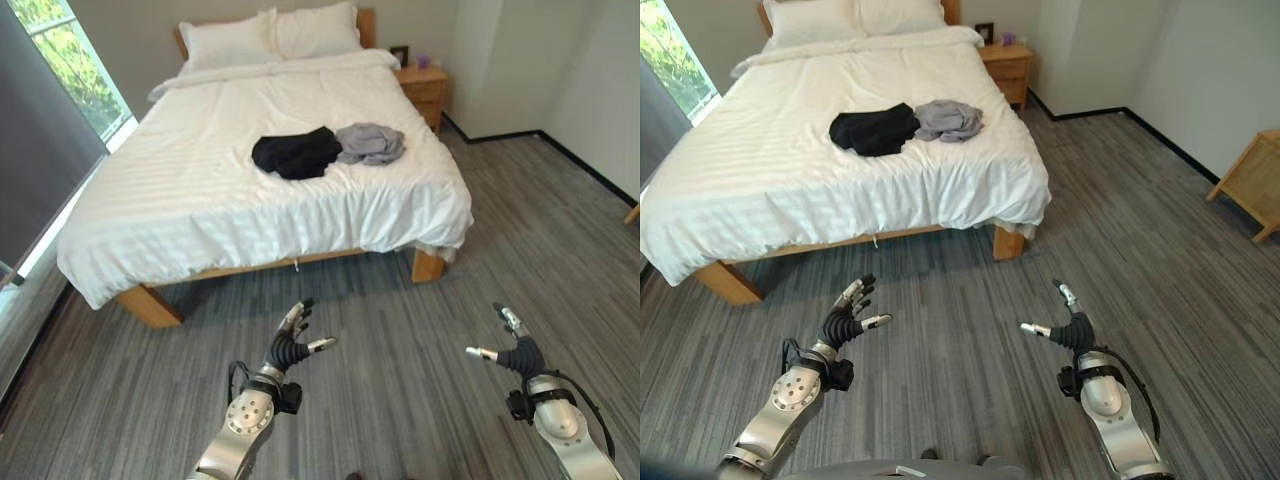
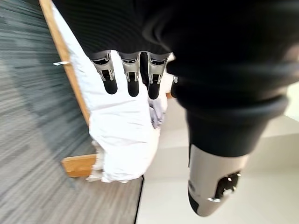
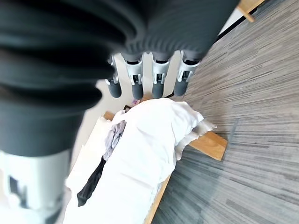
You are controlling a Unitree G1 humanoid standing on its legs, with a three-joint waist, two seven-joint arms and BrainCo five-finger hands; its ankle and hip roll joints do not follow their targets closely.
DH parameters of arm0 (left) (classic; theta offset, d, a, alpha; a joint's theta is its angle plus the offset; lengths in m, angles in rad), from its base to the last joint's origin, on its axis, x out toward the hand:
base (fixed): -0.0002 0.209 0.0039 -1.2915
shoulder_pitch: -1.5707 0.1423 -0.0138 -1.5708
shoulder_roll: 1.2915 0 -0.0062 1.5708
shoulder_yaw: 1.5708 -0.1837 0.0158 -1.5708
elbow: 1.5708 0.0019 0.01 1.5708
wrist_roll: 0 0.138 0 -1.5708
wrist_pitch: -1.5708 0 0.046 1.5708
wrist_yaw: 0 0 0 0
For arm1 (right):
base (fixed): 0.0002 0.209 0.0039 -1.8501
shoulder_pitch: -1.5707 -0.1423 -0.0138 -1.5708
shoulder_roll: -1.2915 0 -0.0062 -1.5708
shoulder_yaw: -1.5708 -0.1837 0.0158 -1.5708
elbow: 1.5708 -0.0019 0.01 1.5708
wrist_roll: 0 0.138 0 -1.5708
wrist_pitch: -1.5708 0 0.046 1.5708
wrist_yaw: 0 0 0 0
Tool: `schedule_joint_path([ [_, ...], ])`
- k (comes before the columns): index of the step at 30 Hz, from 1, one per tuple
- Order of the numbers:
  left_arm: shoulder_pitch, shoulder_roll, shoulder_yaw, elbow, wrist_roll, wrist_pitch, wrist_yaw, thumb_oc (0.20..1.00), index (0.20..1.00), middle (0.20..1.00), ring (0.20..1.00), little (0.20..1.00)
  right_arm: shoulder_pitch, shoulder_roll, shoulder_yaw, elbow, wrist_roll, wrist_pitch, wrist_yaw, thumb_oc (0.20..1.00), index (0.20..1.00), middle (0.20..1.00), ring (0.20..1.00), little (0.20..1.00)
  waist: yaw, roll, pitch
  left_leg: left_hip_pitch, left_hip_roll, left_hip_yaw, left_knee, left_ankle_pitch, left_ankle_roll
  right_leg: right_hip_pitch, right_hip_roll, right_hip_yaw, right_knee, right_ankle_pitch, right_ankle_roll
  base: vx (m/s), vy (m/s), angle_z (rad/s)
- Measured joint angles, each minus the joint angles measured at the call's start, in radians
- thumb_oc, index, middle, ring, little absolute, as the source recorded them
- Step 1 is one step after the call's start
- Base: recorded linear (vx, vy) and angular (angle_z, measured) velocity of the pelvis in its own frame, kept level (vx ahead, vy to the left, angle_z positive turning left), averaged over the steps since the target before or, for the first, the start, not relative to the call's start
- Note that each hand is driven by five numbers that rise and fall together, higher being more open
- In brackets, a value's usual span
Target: Pick up bed clothes into laundry basket.
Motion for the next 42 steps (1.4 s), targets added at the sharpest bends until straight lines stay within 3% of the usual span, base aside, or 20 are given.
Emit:
schedule_joint_path([
  [7,-0.044,-0.004,-0.011,-0.045,-0.01,-0.046,0.014,1.0,1.0,1.0,1.0,1.0,-0.068,-0.007,0.035,-0.023,-0.031,-0.026,0.014,1.0,1.0,1.0,1.0,1.0,0.003,-0.01,0.018,0.02,0.005,-0.009,-0.012,-0.003,-0.011,0.046,0.011,-0.006,-0.069,0.016,-0.004,0.02,-0.071,0.03],
  [10,-0.062,-0.002,-0.036,-0.001,-0.025,-0.044,0.006,1.0,1.0,1.0,1.0,1.0,-0.092,-0.006,0.043,-0.01,-0.031,-0.024,0.013,1.0,1.0,1.0,1.0,1.0,0.008,-0.031,0.056,-0.023,0.004,-0.001,0.08,-0.019,-0.042,0.043,0.005,0.002,-0.066,0.009,-0.008,-0.01,-0.138,-0.07],
  [11,-0.084,0.001,-0.037,0.021,-0.054,-0.042,-0.002,1.0,1.0,1.0,1.0,1.0,-0.113,-0.004,0.053,-0.004,-0.031,-0.024,0.008,1.0,1.0,1.0,1.0,1.0,0.02,-0.059,0.101,-0.131,0.0,-0.003,0.302,-0.059,-0.106,0.02,-0.006,0.004,-0.026,-0.015,-0.048,-0.06,-0.198,-0.09],
  [13,-0.121,0.0,-0.05,0.041,-0.07,-0.04,-0.001,1.0,1.0,1.0,1.0,1.0,-0.119,-0.008,0.061,-0.004,-0.031,-0.024,0.009,1.0,1.0,1.0,1.0,1.0,0.043,-0.093,0.157,-0.306,0.006,-0.011,0.626,-0.029,-0.169,-0.005,-0.024,0.014,0.031,-0.026,-0.071,0.08,-0.164,-0.23],
  [15,-0.102,-0.001,-0.068,0.054,-0.09,-0.039,-0.002,1.0,1.0,1.0,1.0,1.0,-0.118,-0.006,0.069,-0.003,-0.031,-0.023,0.006,1.0,1.0,1.0,1.0,1.0,0.074,-0.102,0.172,-0.436,0.036,-0.053,0.736,-0.022,-0.175,-0.014,-0.009,0.049,0.025,-0.033,-0.1,0.25,-0.038,-0.43],
  [16,-0.098,-0.001,-0.069,0.055,-0.09,-0.039,-0.002,1.0,1.0,1.0,1.0,1.0,-0.123,-0.006,0.07,-0.002,-0.032,-0.023,0.006,1.0,1.0,1.0,1.0,1.0,0.08,-0.101,0.178,-0.455,0.05,-0.055,0.718,-0.022,-0.175,-0.008,-0.007,0.056,0.022,-0.034,-0.1,0.24,0.003,-0.35],
  [18,-0.099,-0.02,-0.07,0.07,-0.097,-0.04,-0.004,1.0,1.0,1.0,1.0,1.0,-0.131,-0.007,0.07,-0.005,-0.032,-0.02,0.005,1.0,1.0,1.0,1.0,1.0,0.079,-0.086,0.182,-0.419,0.103,-0.013,0.439,-0.01,-0.163,-0.007,0.006,0.078,0.007,-0.035,-0.096,0.44,0.066,-0.3],
  [21,-0.102,-0.04,-0.084,0.129,-0.097,-0.04,-0.008,1.0,1.0,1.0,1.0,1.0,-0.155,-0.028,0.11,0.023,-0.034,-0.018,0.002,1.0,1.0,1.0,1.0,1.0,0.08,-0.042,0.173,-0.331,0.126,0.021,0.036,0.012,-0.153,0.043,0.03,0.131,-0.048,-0.029,-0.075,0.36,0.019,-0.35],
  [25,-0.086,-0.043,-0.085,0.126,-0.096,-0.04,-0.009,1.0,1.0,1.0,1.0,1.0,-0.172,-0.047,0.138,0.027,-0.078,-0.014,0.009,1.0,1.0,1.0,1.0,1.0,0.111,-0.008,0.168,-0.267,0.088,0.057,-0.023,0.024,-0.137,0.166,0.005,0.21,-0.109,-0.097,-0.042,0.52,0.092,-0.67],
  [26,-0.066,-0.038,-0.078,0.119,-0.096,-0.044,-0.009,1.0,1.0,1.0,1.0,1.0,-0.174,-0.038,0.169,0.018,-0.101,-0.019,0.011,1.0,1.0,1.0,1.0,1.0,0.139,-0.037,0.138,-0.222,0.054,0.071,-0.021,0.095,-0.105,0.185,-0.047,0.233,-0.087,-0.129,0.004,0.42,0.074,-1.36],
  [27,-0.071,-0.036,-0.074,0.117,-0.096,-0.044,-0.008,1.0,1.0,1.0,1.0,1.0,-0.18,-0.039,0.184,0.013,-0.108,-0.021,0.012,1.0,1.0,1.0,1.0,1.0,0.143,-0.052,0.133,-0.207,0.029,0.074,-0.02,0.099,-0.092,0.182,-0.069,0.206,-0.049,-0.139,0.027,0.49,0.104,-1.02],
  [28,-0.088,-0.035,-0.09,0.115,-0.096,-0.043,-0.011,1.0,1.0,1.0,1.0,1.0,-0.177,-0.03,0.188,0.019,-0.113,-0.018,0.014,1.0,1.0,1.0,1.0,1.0,0.139,-0.054,0.129,-0.171,0.014,0.091,-0.017,0.108,-0.019,0.129,-0.09,0.151,0.126,-0.178,0.092,0.36,0.084,-0.33],
  [30,-0.134,-0.034,-0.105,0.107,-0.095,-0.045,-0.011,1.0,1.0,1.0,1.0,1.0,-0.184,-0.031,0.187,0.014,-0.161,-0.007,0.015,1.0,1.0,1.0,1.0,1.0,0.115,-0.051,0.125,-0.116,0.002,0.077,-0.016,0.064,0.002,0.002,-0.098,0.106,0.471,-0.145,0.176,0.46,0.104,0.1],
  [31,-0.162,-0.025,-0.117,0.106,-0.093,-0.045,-0.013,1.0,1.0,1.0,1.0,1.0,-0.187,-0.038,0.177,-0.016,-0.196,0.005,0.016,1.0,1.0,1.0,1.0,1.0,0.098,-0.045,0.129,-0.074,-0.003,0.049,-0.016,0.033,0.01,-0.096,-0.112,0.102,0.709,-0.088,0.248,0.44,0.091,0.54],
  [33,-0.194,-0.014,-0.127,0.107,-0.089,-0.046,-0.012,1.0,1.0,1.0,1.0,1.0,-0.2,-0.045,0.136,-0.086,-0.238,0.004,0.012,1.0,1.0,1.0,1.0,1.0,0.061,-0.037,0.132,0.024,-0.015,0.001,-0.016,-0.023,0.034,-0.22,-0.139,0.103,0.966,-0.075,0.247,0.41,0.01,0.61],
  [34,-0.197,-0.014,-0.127,0.107,-0.086,-0.047,-0.01,1.0,1.0,1.0,1.0,1.0,-0.213,-0.051,0.122,-0.109,-0.255,0.005,0.01,1.0,1.0,1.0,1.0,1.0,0.055,-0.029,0.132,0.048,-0.014,-0.01,-0.016,-0.036,0.035,-0.262,-0.158,0.082,0.994,-0.091,0.228,0.28,-0.054,0.55],
  [35,-0.204,-0.018,-0.126,0.107,-0.086,-0.049,-0.009,1.0,1.0,1.0,1.0,1.0,-0.237,-0.08,0.098,-0.155,-0.27,0.005,0.004,1.0,1.0,1.0,1.0,1.0,0.034,-0.003,0.13,0.07,-0.004,-0.034,-0.017,-0.055,0.029,-0.314,-0.201,-0.002,0.926,-0.131,0.176,0.42,-0.161,0.6],
  [36,-0.215,-0.011,-0.115,0.107,-0.084,-0.055,-0.008,1.0,1.0,1.0,1.0,1.0,-0.294,-0.129,0.078,-0.204,-0.287,-0.001,-0.017,1.0,1.0,1.0,1.0,1.0,0.019,0.015,0.13,0.083,-0.002,-0.037,-0.016,-0.064,0.018,-0.382,-0.23,-0.07,0.715,-0.127,0.154,0.45,-0.232,0.7],
  [39,-0.21,-0.004,-0.08,0.131,-0.084,-0.056,-0.008,1.0,1.0,1.0,1.0,1.0,-0.375,-0.185,0.064,-0.211,-0.295,-0.006,-0.033,1.0,1.0,1.0,1.0,1.0,0.001,0.0,0.125,0.128,-0.001,-0.09,-0.016,-0.114,-0.057,-0.414,-0.212,-0.067,0.305,-0.063,0.137,0.4,-0.21,0.7],
  [42,-0.177,-0.001,-0.066,0.129,-0.085,-0.054,-0.01,1.0,1.0,1.0,1.0,1.0,-0.375,-0.2,-0.012,-0.21,-0.299,0.002,-0.056,1.0,1.0,1.0,1.0,1.0,0.001,-0.045,0.102,0.187,0.007,-0.134,-0.015,-0.166,-0.08,-0.339,-0.157,-0.048,-0.006,0.065,0.127,0.39,-0.231,1.15],
])
